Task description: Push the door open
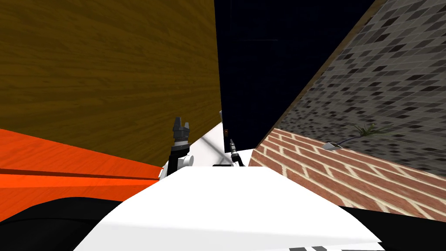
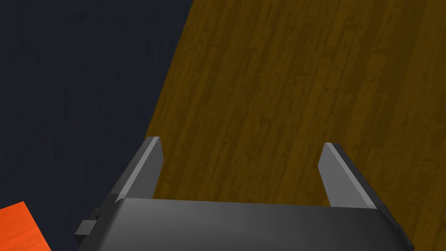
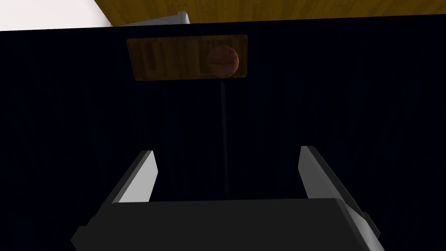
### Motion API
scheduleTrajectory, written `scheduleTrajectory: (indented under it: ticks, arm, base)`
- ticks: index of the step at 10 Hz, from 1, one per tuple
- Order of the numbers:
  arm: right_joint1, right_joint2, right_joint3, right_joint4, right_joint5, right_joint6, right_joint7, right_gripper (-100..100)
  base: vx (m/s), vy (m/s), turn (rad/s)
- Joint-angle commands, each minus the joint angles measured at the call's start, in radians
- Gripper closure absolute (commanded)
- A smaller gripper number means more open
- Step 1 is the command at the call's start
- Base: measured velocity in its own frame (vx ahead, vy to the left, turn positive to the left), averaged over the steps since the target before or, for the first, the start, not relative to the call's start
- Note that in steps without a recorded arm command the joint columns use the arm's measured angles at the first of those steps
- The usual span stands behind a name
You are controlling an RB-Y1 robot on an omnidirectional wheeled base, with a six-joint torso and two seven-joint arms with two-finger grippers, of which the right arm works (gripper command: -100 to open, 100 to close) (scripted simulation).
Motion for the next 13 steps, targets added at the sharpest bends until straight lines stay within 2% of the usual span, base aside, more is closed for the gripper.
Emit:
scheduleTrajectory:
  ticks: [1, 4, 5, 8, 9, 10, 11, 13]
  arm:
    - [-0.002, -0.021, -0.004, 0.003, 0.001, 0.000, -0.001, -100]
    - [-0.008, -0.044, -0.013, 0.009, 0.004, 0.000, -0.003, -100]
    - [-0.010, -0.046, -0.016, 0.011, 0.005, 0.000, -0.003, -100]
    - [-0.017, -0.028, -0.026, 0.018, 0.008, 0.000, -0.005, -100]
    - [-0.020, -0.005, -0.031, 0.022, 0.010, 0.000, -0.006, -100]
    - [-0.027, -0.013, -0.028, 0.037, 0.009, -0.007, -0.008, -100]
    - [-0.027, -0.013, -0.028, 0.037, 0.009, -0.007, -0.008, 100]
    - [-0.027, -0.013, -0.028, 0.037, 0.009, -0.007, -0.008, 100]
  base:
    - [0.095, -0.048, 0.011]
    - [0.196, -0.026, 0.018]
    - [0.265, 0.047, 0.019]
    - [0.199, 0.118, 0.021]
    - [0.171, 0.118, 0.020]
    - [0.074, 0.045, -0.007]
    - [-0.017, -0.003, -0.005]
    - [-0.026, -0.017, 0.015]
